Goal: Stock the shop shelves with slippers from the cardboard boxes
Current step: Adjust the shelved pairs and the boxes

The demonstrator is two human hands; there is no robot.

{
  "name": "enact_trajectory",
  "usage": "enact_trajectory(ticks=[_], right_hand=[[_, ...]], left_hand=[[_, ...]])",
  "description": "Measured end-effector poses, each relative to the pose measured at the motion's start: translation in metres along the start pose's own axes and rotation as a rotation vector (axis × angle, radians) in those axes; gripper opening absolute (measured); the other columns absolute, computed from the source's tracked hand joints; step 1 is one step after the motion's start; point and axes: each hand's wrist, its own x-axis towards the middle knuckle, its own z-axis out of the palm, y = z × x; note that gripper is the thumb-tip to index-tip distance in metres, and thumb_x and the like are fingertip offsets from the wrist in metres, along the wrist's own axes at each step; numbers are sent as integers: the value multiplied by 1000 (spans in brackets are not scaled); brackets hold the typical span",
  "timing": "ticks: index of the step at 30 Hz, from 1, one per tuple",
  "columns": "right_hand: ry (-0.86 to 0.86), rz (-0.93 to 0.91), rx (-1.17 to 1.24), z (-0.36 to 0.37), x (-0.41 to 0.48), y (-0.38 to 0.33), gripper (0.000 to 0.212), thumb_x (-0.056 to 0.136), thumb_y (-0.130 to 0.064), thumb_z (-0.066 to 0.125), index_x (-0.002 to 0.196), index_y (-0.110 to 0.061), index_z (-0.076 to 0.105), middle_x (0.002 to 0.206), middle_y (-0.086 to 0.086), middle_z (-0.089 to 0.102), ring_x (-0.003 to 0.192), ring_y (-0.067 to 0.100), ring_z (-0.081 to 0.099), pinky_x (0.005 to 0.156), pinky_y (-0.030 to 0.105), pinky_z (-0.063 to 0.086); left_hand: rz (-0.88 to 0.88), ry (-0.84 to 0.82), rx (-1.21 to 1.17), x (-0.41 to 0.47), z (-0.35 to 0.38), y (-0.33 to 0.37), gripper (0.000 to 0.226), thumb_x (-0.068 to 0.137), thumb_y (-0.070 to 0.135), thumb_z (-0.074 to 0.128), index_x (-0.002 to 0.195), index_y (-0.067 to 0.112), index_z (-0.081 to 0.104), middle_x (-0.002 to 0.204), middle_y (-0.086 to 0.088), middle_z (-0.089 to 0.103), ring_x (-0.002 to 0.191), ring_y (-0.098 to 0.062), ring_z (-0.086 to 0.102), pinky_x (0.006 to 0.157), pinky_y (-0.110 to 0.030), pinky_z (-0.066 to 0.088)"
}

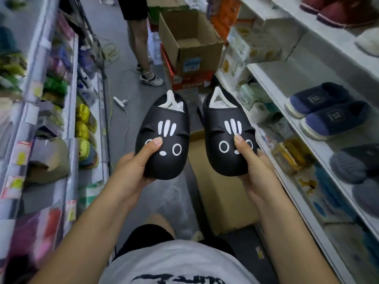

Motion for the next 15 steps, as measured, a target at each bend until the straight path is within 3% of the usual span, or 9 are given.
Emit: enact_trajectory(ticks=[3, 8, 15], right_hand=[[-28, 58, 21, 19, 31, 6, 60, 81, -37, 78, 132, -11, 61, 118, 6, 75, 108, 24, 72, 96, 44, 55], [-32, 132, 62, 58, 85, 15, 45, 90, -26, 73, 131, -10, 62, 118, 8, 75, 109, 25, 72, 94, 42, 55], [143, 59, 192, 136, 180, 9, 49, 90, -29, 73, 134, -12, 60, 122, 6, 74, 113, 24, 71, 105, 49, 51]], left_hand=[[-30, 45, -37, 25, -9, 8, 43, 81, 38, 73, 117, 14, 71, 107, -1, 78, 102, -17, 74, 95, -44, 55], [-67, 42, -14, 90, -16, 39, 53, 74, 40, 75, 120, 13, 70, 108, -2, 78, 101, -16, 74, 94, -42, 56], [-76, -104, 159, 222, -20, 128, 46, 83, 38, 75, 121, 14, 70, 108, -1, 78, 103, -16, 74, 93, -40, 56]])
